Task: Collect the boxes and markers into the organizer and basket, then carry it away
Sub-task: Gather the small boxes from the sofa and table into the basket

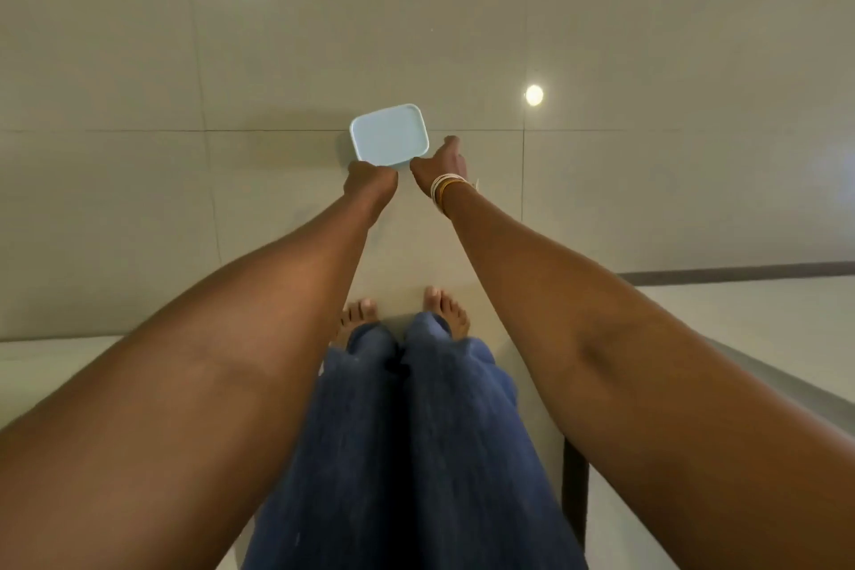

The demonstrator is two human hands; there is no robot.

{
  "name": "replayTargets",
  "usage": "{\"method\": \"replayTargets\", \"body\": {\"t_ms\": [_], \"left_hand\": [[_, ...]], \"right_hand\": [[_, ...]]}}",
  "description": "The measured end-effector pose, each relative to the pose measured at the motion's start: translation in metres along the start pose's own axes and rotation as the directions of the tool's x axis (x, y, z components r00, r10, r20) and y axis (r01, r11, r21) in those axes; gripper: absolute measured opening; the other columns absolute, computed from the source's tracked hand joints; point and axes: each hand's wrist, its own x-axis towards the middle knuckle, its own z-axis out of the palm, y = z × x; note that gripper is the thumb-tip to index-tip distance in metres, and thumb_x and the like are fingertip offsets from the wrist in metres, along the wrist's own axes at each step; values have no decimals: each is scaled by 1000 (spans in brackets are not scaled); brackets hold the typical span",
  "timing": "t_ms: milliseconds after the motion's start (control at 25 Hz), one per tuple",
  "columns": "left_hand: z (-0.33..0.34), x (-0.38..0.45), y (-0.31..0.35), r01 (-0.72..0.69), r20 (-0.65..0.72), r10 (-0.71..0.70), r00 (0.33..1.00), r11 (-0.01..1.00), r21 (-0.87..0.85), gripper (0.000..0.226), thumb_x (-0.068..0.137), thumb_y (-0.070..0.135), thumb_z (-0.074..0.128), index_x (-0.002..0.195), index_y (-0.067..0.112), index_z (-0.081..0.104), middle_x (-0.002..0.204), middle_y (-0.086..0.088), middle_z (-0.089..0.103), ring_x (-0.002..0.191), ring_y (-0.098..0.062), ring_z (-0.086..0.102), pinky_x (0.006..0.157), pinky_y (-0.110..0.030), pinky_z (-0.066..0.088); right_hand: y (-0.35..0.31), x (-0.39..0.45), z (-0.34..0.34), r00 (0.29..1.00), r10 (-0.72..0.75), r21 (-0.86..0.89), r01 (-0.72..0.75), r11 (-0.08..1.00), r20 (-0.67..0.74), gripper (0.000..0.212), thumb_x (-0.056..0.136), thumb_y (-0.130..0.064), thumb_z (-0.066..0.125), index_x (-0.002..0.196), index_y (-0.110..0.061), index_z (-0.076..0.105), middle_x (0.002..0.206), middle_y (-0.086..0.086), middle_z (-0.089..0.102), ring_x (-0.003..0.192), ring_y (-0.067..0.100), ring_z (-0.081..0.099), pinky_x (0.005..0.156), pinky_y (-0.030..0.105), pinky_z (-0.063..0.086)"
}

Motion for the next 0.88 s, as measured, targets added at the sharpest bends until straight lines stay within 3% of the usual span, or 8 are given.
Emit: {"method": "replayTargets", "body": {"t_ms": [80,200,280,400,520,720,880], "left_hand": [[9,55,0,38,-21,-39,999,995,-88,67,91,21,55,149,11,21,148,-9,40,131,-29,44,104,-42,43],[14,112,2,49,-4,-51,999,978,-204,79,91,21,58,153,20,8,153,-5,31,135,-30,39,106,-53,40],[14,123,1,34,57,-20,998,964,-262,70,93,18,57,150,26,18,151,-3,33,135,-29,38,103,-55,40],[1,104,-1,32,78,-6,997,940,-340,58,93,13,55,144,24,29,147,-5,37,130,-30,42,98,-54,42],[-27,47,-6,21,64,6,998,914,-405,55,94,13,55,142,24,29,146,-7,37,129,-30,43,100,-55,41],[-96,-124,-20,-54,54,97,994,849,-525,41,96,18,56,127,30,32,118,-4,43,121,-31,47,94,-57,43],[-148,-271,-28,-13,111,113,987,757,-654,32,96,20,56,119,33,38,129,-7,43,118,-35,52,95,-56,44]], "right_hand": [[-3,53,13,1000,-1,18,1,1000,-17,75,85,-24,59,149,-19,20,142,12,42,127,36,47,106,46,42],[-7,112,27,999,-46,-54,47,997,24,78,89,-33,58,152,-30,13,148,10,40,131,34,45,110,46,39],[-6,123,31,993,-73,-52,79,996,94,71,91,-33,56,150,-36,16,140,11,47,118,34,55,100,47,49],[-9,99,26,993,-66,65,60,996,99,54,93,-23,53,140,-38,32,116,11,53,79,29,63,72,41,60],[-15,37,2,996,-56,129,47,991,65,34,94,-19,53,124,-32,42,108,13,59,66,27,64,51,31,56],[-36,-130,-59,986,-10,352,-51,935,169,22,94,-30,57,101,-24,38,88,5,61,57,23,65,67,35,57],[-50,-272,-108,956,-33,409,-93,908,290,25,90,-34,64,94,-26,40,99,6,59,60,24,65,72,40,58]]}}
